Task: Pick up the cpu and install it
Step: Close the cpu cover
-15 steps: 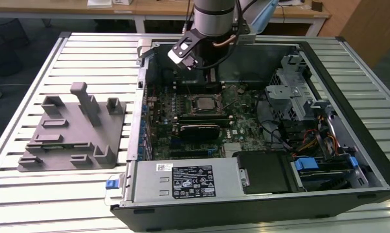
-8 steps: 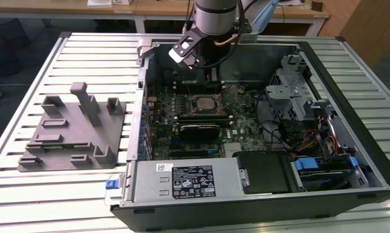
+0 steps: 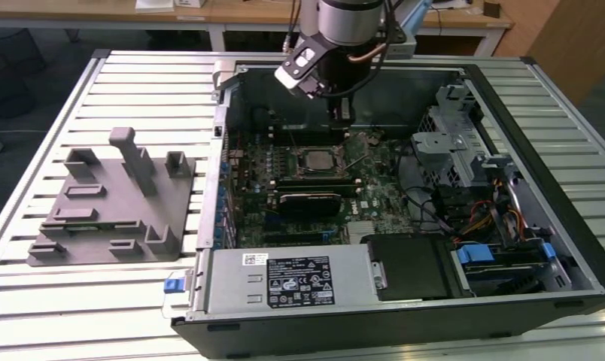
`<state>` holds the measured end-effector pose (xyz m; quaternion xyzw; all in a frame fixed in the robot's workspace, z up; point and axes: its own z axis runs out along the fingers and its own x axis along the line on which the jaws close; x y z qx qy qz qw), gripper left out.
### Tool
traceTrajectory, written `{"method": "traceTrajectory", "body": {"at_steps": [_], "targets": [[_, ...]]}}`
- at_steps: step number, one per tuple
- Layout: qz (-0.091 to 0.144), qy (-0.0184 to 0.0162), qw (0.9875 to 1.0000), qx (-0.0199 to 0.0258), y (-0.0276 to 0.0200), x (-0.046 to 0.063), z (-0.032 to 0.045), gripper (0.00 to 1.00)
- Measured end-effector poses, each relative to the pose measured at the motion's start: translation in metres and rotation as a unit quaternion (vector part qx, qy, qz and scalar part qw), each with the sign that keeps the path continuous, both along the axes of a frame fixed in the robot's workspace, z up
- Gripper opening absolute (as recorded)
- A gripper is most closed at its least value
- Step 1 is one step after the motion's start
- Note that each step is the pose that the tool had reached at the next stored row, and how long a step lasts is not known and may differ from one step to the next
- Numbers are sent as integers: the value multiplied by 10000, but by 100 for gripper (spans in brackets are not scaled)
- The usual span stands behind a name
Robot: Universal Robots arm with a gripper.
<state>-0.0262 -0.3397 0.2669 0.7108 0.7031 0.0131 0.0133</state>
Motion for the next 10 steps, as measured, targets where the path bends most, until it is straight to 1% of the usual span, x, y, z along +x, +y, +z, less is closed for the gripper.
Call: {"method": "traceTrajectory", "body": {"at_steps": [3,7,10], "targets": [[-1,4,10000,0,0,90,0,11],[0,24,10000,-1,-1,217,1,11],[4,25,10000,0,0,248,0,11]]}}
